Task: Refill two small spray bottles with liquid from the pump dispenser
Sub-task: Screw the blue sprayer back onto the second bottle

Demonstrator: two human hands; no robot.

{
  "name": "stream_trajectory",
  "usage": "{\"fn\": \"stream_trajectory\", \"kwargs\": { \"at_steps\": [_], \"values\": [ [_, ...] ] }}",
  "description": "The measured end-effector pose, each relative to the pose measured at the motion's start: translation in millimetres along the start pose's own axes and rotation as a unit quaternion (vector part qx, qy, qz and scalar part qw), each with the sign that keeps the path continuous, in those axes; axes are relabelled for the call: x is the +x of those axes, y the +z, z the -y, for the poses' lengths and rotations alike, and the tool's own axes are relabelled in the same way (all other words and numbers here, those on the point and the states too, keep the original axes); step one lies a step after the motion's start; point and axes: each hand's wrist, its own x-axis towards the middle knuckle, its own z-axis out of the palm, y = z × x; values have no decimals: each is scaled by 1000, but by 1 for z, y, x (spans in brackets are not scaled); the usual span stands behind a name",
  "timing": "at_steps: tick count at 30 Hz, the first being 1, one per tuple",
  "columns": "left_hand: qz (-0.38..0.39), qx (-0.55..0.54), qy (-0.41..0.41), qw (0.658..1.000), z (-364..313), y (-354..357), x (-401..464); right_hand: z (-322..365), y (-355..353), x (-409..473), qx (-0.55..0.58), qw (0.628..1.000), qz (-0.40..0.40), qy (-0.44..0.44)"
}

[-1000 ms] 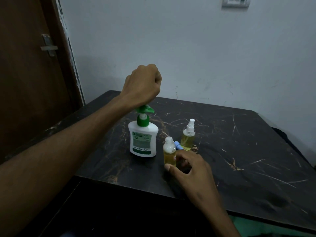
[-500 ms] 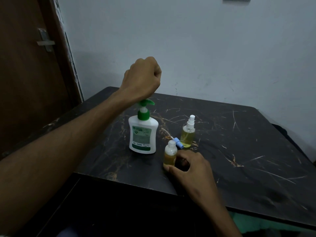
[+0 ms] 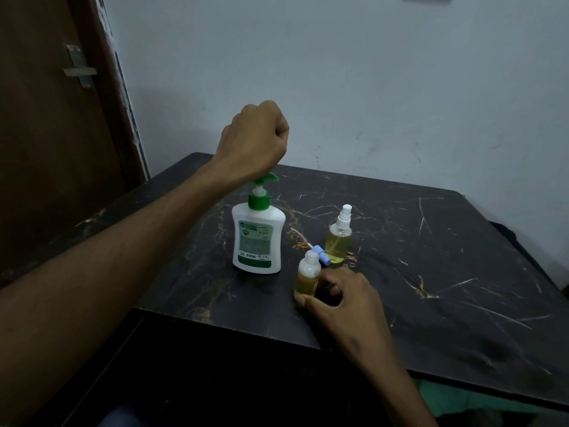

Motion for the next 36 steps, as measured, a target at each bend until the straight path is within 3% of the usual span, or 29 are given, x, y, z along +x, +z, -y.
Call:
{"fn": "stream_trajectory", "kwargs": {
  "at_steps": [10, 17, 21, 28, 36],
  "values": [
    [-95, -28, 20, 995, 10, -26, -40, -5, -21, -7, 10, 1000, 4, -17],
    [-256, -87, 10, 963, -15, -25, -137, -13, -42, 5, -115, 991, -47, -51],
    [-204, -139, 14, 969, -39, 10, -199, -6, -33, 22, -181, 980, -39, -76],
    [-37, -201, -86, 975, -48, 63, -232, 4, -12, 43, -206, 974, -37, -86],
    [-5, -161, -140, 977, -43, 76, -224, 8, -10, 50, -222, 972, -16, -70]
  ]
}}
